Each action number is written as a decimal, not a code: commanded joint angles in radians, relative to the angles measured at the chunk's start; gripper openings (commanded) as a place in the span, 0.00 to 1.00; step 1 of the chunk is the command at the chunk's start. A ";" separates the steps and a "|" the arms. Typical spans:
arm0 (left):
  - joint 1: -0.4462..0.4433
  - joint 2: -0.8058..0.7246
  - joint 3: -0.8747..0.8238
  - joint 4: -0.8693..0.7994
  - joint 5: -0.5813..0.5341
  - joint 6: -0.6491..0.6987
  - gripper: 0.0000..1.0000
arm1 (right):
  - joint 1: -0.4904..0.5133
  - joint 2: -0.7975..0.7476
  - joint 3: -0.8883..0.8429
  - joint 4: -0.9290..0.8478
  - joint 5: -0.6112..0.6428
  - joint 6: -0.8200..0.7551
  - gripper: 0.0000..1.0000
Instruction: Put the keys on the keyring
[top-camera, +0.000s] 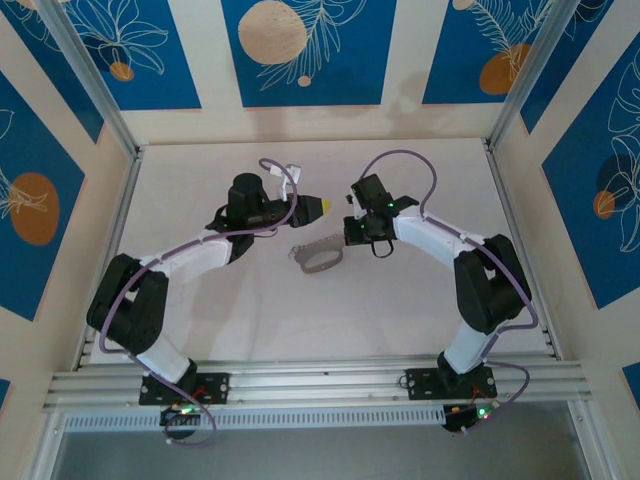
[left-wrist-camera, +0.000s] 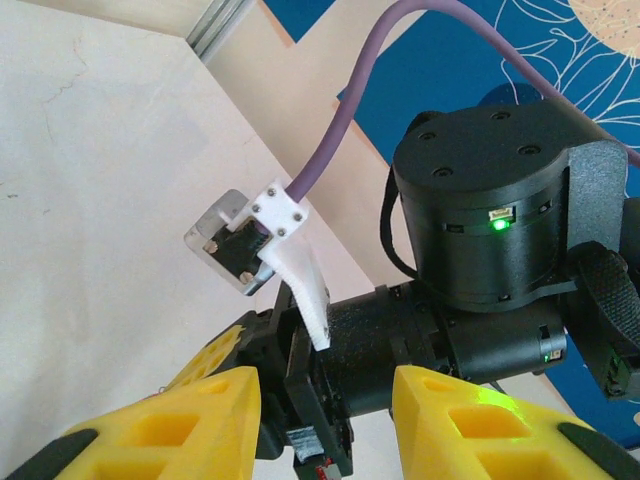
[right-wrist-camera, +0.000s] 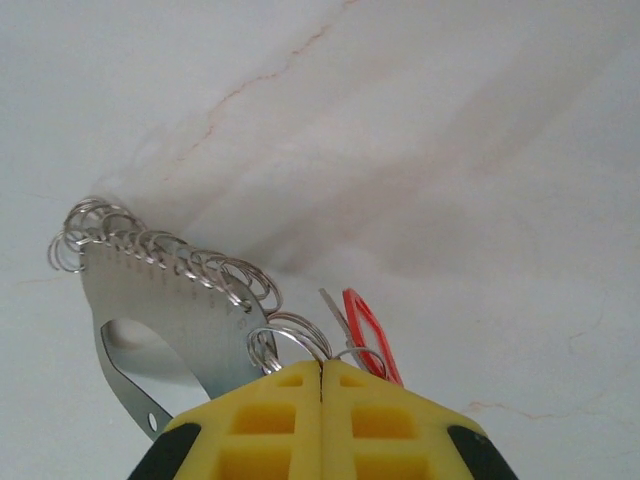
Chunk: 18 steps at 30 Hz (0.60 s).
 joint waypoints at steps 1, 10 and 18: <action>-0.003 -0.011 0.009 0.000 0.011 0.009 0.39 | -0.017 -0.057 -0.021 0.026 -0.096 0.036 0.00; 0.001 -0.015 -0.005 0.008 0.011 0.008 0.40 | -0.070 -0.162 -0.062 0.116 -0.271 0.074 0.00; 0.003 -0.015 -0.011 0.017 0.012 0.002 0.40 | -0.102 -0.139 -0.080 0.090 -0.235 0.128 0.01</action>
